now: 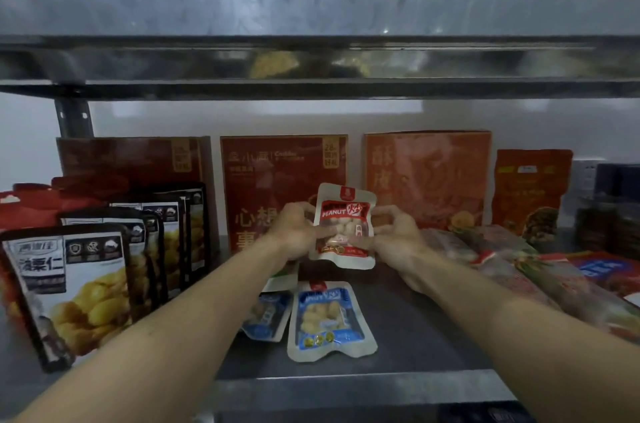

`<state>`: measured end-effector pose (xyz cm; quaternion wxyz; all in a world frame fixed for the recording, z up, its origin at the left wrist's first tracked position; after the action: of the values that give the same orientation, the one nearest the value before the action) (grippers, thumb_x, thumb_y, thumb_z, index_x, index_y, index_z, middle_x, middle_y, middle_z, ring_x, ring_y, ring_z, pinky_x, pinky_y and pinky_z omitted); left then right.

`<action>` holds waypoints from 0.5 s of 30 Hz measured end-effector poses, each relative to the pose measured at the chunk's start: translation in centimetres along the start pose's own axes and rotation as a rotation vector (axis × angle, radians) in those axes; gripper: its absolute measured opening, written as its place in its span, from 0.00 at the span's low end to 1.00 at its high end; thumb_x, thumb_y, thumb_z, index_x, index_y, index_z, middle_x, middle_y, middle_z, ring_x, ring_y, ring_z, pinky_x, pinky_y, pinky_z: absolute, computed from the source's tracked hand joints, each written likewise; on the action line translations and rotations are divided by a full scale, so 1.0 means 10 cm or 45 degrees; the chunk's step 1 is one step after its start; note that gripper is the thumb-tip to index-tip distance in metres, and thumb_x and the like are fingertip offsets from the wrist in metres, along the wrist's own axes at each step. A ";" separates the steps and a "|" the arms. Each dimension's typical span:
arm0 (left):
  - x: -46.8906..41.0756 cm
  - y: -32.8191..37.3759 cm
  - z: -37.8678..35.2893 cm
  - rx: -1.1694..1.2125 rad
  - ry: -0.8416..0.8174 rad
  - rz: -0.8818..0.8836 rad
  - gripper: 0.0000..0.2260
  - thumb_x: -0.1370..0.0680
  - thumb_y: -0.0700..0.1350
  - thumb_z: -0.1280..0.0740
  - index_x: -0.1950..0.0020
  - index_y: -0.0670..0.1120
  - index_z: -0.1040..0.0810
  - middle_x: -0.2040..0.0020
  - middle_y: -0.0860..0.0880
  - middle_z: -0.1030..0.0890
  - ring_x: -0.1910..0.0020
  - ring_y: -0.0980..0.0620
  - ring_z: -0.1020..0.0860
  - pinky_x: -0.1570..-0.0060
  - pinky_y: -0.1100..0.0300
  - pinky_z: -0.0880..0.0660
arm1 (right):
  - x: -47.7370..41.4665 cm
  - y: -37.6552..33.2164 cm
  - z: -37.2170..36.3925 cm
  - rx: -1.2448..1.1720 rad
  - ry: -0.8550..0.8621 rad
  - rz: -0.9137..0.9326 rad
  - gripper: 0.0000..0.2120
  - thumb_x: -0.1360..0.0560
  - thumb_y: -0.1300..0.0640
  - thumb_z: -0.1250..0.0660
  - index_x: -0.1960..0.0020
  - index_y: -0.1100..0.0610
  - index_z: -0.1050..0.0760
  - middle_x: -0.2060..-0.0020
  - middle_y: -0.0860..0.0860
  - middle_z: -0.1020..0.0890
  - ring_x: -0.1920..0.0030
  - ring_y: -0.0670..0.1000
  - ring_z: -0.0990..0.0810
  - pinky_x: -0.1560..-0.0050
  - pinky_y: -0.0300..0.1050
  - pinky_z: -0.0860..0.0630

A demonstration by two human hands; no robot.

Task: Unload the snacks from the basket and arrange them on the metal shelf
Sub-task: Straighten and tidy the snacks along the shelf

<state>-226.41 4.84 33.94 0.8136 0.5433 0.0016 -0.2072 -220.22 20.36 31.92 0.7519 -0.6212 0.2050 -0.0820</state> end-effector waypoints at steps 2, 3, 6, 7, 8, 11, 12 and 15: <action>-0.02 -0.09 0.01 -0.169 -0.057 0.011 0.13 0.25 0.47 0.28 0.42 0.46 0.22 0.50 0.48 0.17 0.52 0.50 0.18 0.48 0.54 0.20 | -0.06 0.09 -0.11 0.015 -0.036 -0.038 0.25 0.34 0.68 0.22 0.41 0.58 0.27 0.45 0.59 0.18 0.46 0.57 0.17 0.44 0.54 0.20; -0.03 -0.15 0.02 -0.300 -0.104 0.023 0.15 0.23 0.51 0.30 0.39 0.48 0.23 0.47 0.49 0.17 0.48 0.50 0.19 0.43 0.54 0.23 | -0.10 0.14 -0.15 0.038 -0.060 -0.059 0.24 0.33 0.68 0.22 0.41 0.59 0.26 0.43 0.59 0.19 0.45 0.57 0.18 0.44 0.52 0.20; 0.02 -0.36 0.08 -0.718 -0.280 0.131 0.25 0.22 0.63 0.39 0.29 0.52 0.28 0.32 0.50 0.25 0.34 0.49 0.27 0.32 0.53 0.32 | -0.12 0.23 -0.25 0.110 -0.178 -0.133 0.23 0.30 0.71 0.26 0.37 0.66 0.27 0.41 0.61 0.21 0.49 0.53 0.18 0.58 0.38 0.19; 0.04 -0.42 0.10 -0.812 -0.325 0.163 0.27 0.22 0.65 0.42 0.26 0.52 0.32 0.27 0.50 0.30 0.30 0.47 0.31 0.29 0.52 0.36 | -0.11 0.25 -0.27 0.108 -0.219 -0.160 0.21 0.29 0.72 0.28 0.37 0.68 0.28 0.41 0.62 0.21 0.54 0.52 0.17 0.63 0.36 0.19; 0.06 -0.47 0.11 -0.877 -0.363 0.181 0.29 0.21 0.66 0.44 0.24 0.52 0.35 0.25 0.50 0.34 0.27 0.47 0.35 0.27 0.52 0.39 | -0.10 0.28 -0.30 0.123 -0.247 -0.173 0.19 0.28 0.71 0.28 0.38 0.69 0.27 0.42 0.61 0.21 0.57 0.51 0.17 0.64 0.36 0.20; 0.11 -0.58 0.09 -0.964 -0.440 0.199 0.29 0.21 0.66 0.47 0.23 0.54 0.39 0.22 0.51 0.39 0.25 0.47 0.39 0.27 0.53 0.42 | -0.13 0.35 -0.36 0.390 -0.289 -0.148 0.15 0.26 0.60 0.26 0.42 0.64 0.24 0.47 0.56 0.18 0.51 0.48 0.19 0.53 0.35 0.22; 0.12 -0.61 0.08 -0.983 -0.454 0.199 0.29 0.21 0.66 0.47 0.23 0.56 0.39 0.22 0.51 0.39 0.24 0.47 0.40 0.28 0.53 0.42 | -0.14 0.37 -0.38 0.479 -0.306 -0.135 0.18 0.26 0.56 0.26 0.40 0.62 0.24 0.46 0.54 0.19 0.47 0.49 0.20 0.47 0.38 0.22; 0.12 -0.71 0.06 -1.072 -0.479 0.204 0.29 0.21 0.67 0.49 0.23 0.58 0.41 0.21 0.50 0.41 0.23 0.47 0.43 0.26 0.51 0.44 | -0.15 0.35 -0.42 0.637 -0.358 -0.092 0.23 0.24 0.52 0.28 0.33 0.60 0.26 0.36 0.54 0.22 0.37 0.52 0.24 0.36 0.42 0.27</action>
<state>-227.88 1.67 27.66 0.9628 0.1174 -0.1039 -0.2200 -223.77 17.88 28.28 0.8994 -0.4287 0.0498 -0.0699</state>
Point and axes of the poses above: each hand's wrist, its own x-axis away from the middle knuckle, its own z-axis out of the back of the hand, y = z × x, the point moved 5 cm from there along -x, towards the middle knuckle
